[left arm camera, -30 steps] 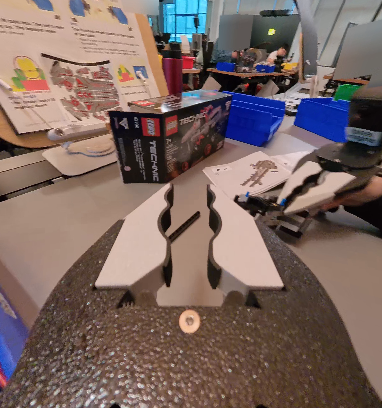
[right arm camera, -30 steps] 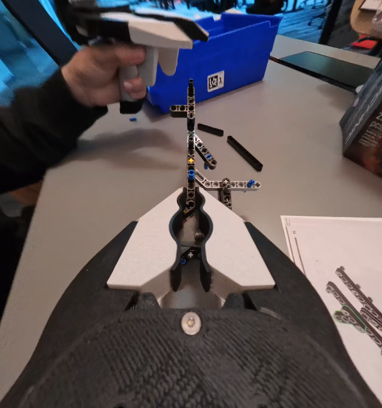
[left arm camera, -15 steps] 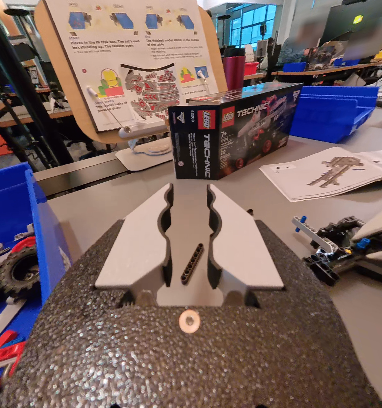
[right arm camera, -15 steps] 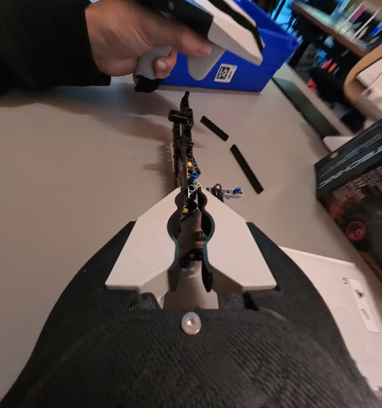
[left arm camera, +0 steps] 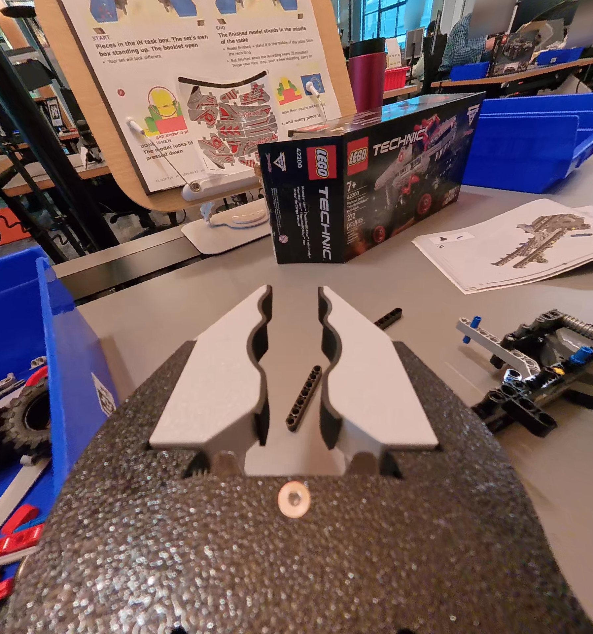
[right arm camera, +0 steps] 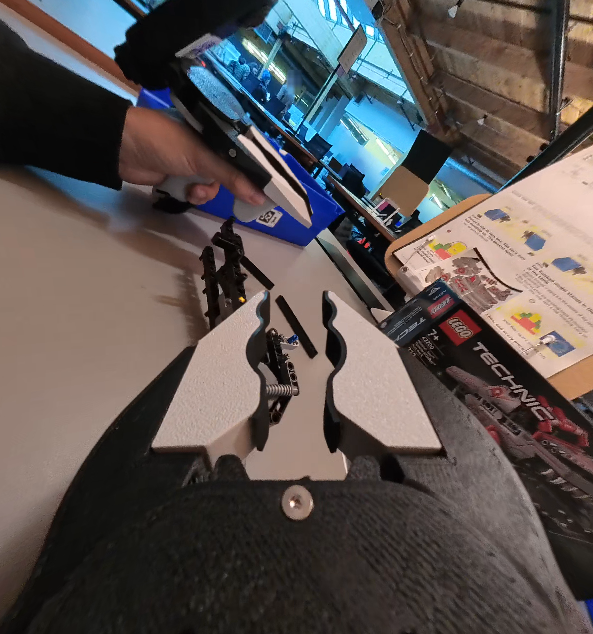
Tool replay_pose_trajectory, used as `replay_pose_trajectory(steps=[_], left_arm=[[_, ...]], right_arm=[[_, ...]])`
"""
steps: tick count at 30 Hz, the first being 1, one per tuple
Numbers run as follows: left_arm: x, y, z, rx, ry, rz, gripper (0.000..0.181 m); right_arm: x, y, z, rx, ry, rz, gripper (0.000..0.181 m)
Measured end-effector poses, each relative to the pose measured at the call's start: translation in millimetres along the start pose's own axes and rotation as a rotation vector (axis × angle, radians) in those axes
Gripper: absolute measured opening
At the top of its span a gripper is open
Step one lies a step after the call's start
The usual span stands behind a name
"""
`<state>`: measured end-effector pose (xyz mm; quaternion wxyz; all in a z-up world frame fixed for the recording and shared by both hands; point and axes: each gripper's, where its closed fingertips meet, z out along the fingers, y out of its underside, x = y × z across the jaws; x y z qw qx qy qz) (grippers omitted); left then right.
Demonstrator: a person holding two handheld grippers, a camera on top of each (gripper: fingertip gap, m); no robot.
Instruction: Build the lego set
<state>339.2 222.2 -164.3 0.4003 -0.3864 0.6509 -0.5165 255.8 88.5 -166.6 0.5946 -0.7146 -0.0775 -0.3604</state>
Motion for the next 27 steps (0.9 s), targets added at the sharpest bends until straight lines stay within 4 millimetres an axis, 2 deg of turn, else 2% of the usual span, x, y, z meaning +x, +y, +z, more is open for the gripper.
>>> replay_pose_trajectory(steps=[3,7,11,27], left_arm=[[0,0,0,0.0,0.003,-0.012,0.024],[-2,1,-1,-0.001,0.0,-0.014,0.022],[-1,2,0,-0.008,0.0,-0.008,0.021],[2,6,1,-0.03,0.01,0.02,0.018]], right_arm=[[0,0,1,-0.014,0.023,-0.05,0.027],[4,-3,2,0.001,0.051,-0.028,0.027],[16,-6,1,0.008,0.134,-0.031,0.028],[19,-1,-3,-0.018,0.153,-0.033,0.016]])
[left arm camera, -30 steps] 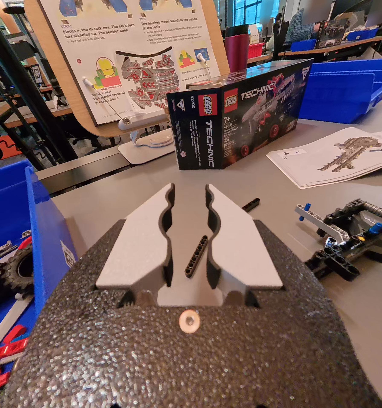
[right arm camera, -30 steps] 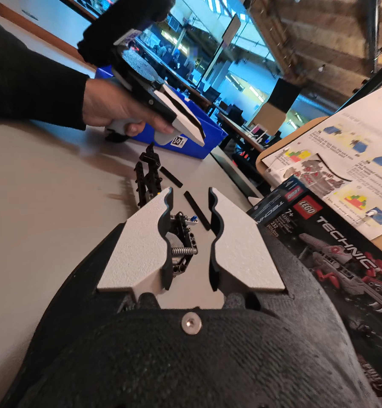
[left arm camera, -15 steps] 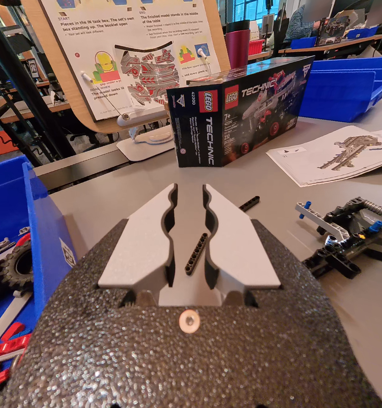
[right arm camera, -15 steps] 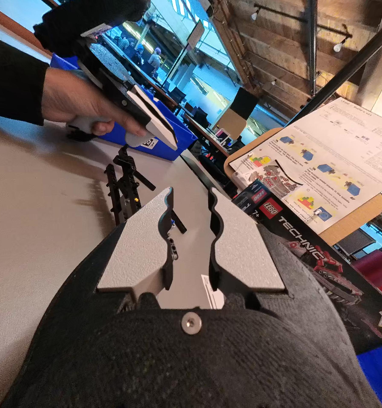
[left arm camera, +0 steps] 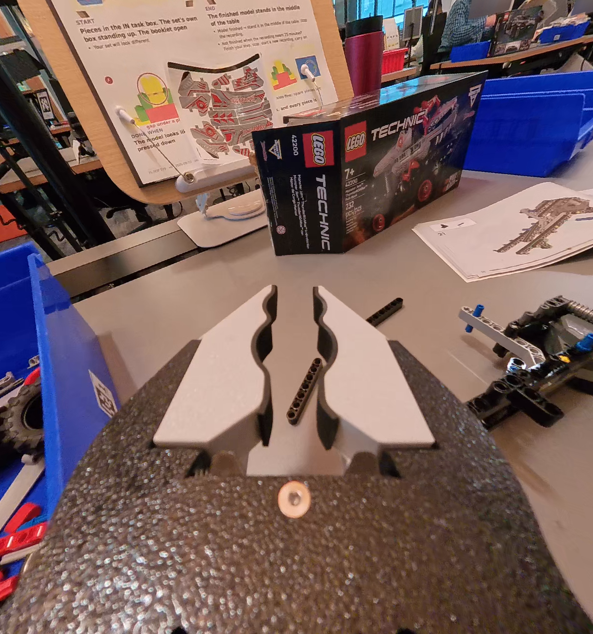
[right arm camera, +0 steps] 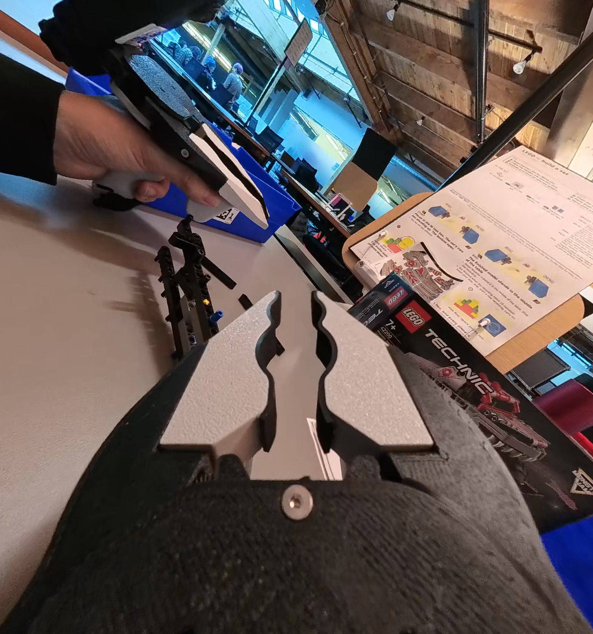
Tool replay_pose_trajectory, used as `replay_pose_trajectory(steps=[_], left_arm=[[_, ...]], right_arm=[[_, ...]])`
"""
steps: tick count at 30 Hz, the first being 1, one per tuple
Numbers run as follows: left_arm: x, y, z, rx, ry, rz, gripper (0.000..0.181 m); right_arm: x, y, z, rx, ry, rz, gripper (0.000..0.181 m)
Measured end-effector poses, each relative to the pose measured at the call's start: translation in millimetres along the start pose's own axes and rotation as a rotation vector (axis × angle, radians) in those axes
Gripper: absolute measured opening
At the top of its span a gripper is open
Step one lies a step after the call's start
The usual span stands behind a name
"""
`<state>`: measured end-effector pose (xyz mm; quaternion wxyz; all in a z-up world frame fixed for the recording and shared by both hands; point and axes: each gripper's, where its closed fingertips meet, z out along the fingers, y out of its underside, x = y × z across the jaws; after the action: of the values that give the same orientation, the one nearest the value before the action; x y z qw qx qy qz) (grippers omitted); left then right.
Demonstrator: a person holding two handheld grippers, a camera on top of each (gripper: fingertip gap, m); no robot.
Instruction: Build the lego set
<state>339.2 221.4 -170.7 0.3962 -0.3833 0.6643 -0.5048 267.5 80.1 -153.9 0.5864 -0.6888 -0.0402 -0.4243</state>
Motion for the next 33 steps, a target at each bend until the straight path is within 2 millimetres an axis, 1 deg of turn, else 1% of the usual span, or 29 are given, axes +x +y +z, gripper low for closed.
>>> replay_pose_trajectory(steps=[10,17,23,33], left_arm=[[0.6,1.5,0.3,-0.005,0.01,-0.005,0.018],[0.5,0.9,0.1,-0.001,0.01,-0.005,0.018],[1.2,1.8,0.7,-0.006,0.015,-0.005,0.018],[1.8,2.3,1.3,-0.007,0.019,-0.004,0.018]], right_arm=[[2.6,3.6,-0.1,-0.019,0.013,-0.003,0.009],[6.0,4.9,-0.4,-0.024,0.035,-0.006,0.0],[10.2,7.1,0.0,-0.038,0.064,-0.015,0.0],[8.2,8.8,-0.4,-0.044,0.05,-0.023,0.0]])
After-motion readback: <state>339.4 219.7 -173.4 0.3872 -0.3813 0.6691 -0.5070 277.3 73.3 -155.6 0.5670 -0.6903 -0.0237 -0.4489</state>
